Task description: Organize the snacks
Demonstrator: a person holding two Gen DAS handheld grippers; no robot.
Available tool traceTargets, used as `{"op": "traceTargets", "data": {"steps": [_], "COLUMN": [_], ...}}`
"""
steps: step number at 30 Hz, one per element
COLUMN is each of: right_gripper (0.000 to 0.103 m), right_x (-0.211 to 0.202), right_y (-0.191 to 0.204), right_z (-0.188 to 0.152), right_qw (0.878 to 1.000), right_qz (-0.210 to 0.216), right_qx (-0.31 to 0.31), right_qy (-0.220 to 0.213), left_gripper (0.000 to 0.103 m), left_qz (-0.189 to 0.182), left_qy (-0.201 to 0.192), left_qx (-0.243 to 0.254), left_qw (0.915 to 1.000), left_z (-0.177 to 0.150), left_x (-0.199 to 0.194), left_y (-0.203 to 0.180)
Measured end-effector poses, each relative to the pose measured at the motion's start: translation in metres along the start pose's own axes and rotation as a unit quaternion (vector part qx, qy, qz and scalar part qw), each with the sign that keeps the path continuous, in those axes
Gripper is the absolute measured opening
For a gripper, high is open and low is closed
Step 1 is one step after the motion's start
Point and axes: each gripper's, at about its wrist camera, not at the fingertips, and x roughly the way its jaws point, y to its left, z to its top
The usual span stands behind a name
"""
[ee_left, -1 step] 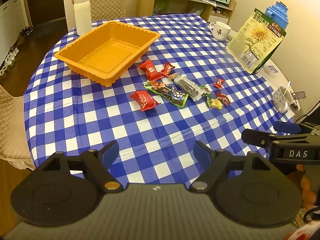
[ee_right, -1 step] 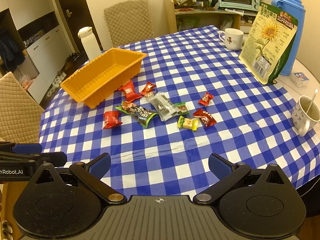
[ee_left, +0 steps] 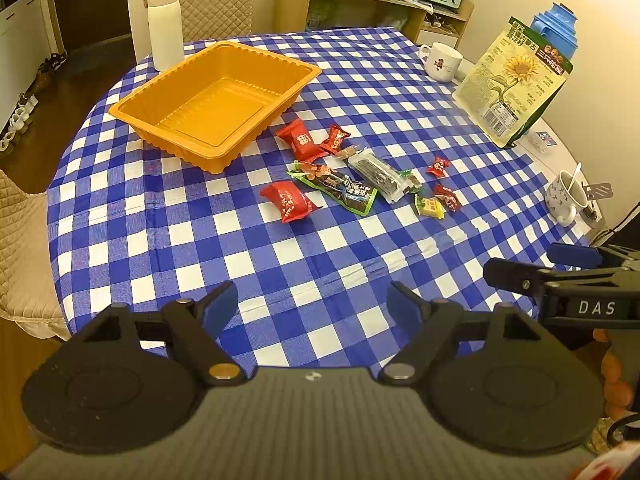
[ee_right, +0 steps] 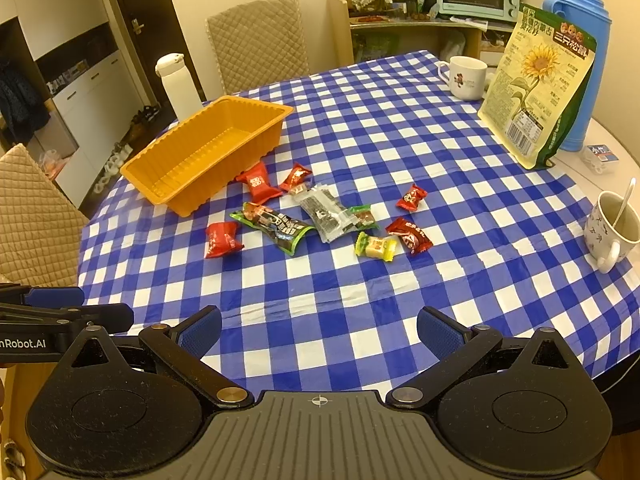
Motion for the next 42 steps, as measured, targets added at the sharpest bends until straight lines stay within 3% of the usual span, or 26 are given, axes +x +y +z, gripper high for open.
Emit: {"op": "traceTargets", "data": {"steps": [9,28,42], "right_gripper": [0.103,0.103,0.103], "right_x": [0.012,0.048,0.086], "right_y": [-0.014,-0.062,-0.092], "right_z": [0.005,0.021,0.041], "right_qw": [1.000,1.000,1.000], "right_qz": [0.000,0.015,0.022], "right_qx": [0.003,0.012,-0.005], "right_qy": [0.004,-0.015,-0.002], "left_gripper": [0.080,0.079,0.063], "left_qz": [-0.001,0.033,0.058], "left_qy": [0.005,-0.020,-0.026], "left_qx": [-0.007,-0.031,-0.039], "left_qw": [1.0000,0.9988,0.9972], "left_z": [0.007,0.023,0.043], "left_x": [0.009,0.066,0.114], "left_y": [0.002,0.010,-0.001]}}
